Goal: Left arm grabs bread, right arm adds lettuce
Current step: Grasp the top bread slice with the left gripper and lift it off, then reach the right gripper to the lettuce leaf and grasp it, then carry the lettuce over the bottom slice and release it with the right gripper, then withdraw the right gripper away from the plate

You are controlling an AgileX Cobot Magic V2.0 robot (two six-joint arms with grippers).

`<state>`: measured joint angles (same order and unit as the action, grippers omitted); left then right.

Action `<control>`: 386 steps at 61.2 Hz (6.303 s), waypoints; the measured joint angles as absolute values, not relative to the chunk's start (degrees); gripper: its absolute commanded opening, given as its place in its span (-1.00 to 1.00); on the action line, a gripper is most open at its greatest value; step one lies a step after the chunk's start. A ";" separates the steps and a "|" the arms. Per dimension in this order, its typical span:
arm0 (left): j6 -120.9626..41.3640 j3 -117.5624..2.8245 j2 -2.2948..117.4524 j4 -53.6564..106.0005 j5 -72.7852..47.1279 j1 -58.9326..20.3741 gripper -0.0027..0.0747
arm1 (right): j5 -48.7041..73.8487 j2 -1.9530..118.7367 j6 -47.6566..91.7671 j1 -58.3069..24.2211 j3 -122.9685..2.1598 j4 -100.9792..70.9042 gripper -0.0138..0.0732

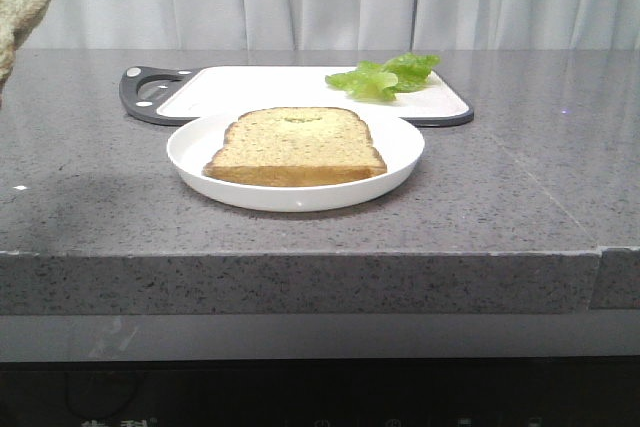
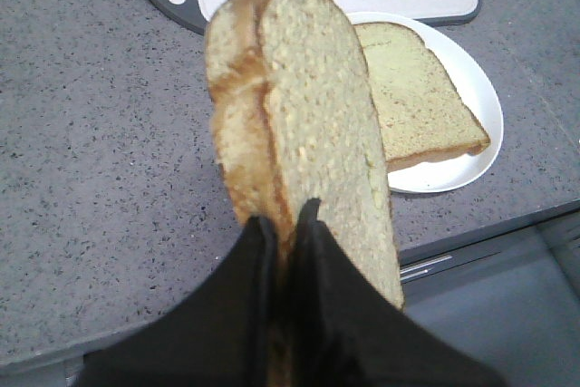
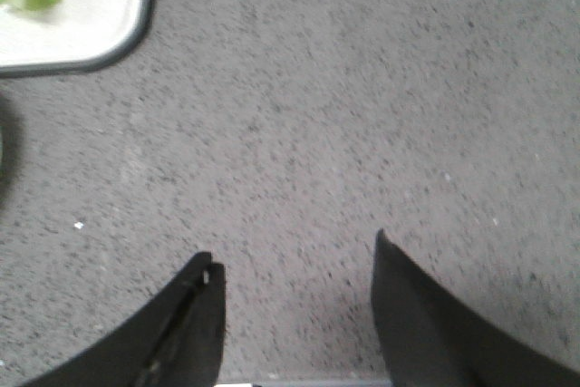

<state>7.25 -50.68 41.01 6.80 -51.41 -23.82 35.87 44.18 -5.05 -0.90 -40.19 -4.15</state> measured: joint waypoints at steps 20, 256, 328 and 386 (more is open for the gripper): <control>7.33 -50.68 41.01 6.76 -51.41 -23.82 -0.98 | 38.20 58.24 -2.23 -4.61 -54.77 -7.99 0.41; 7.33 -50.68 41.01 6.76 -51.32 -23.82 -0.98 | 51.58 99.95 89.47 -12.85 -66.21 -76.41 -0.15; 7.33 -50.68 41.01 6.76 -51.28 -23.82 -0.98 | 59.91 51.16 -1.22 -12.85 -61.18 -5.68 0.01; -1.41 -50.68 45.51 20.93 -42.43 -23.82 -0.98 | 61.79 37.25 -2.31 -12.85 -51.07 -5.44 0.01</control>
<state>-1.41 -50.68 45.51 20.93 -42.43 -23.82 61.79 37.25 -2.31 -12.85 -51.07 -5.44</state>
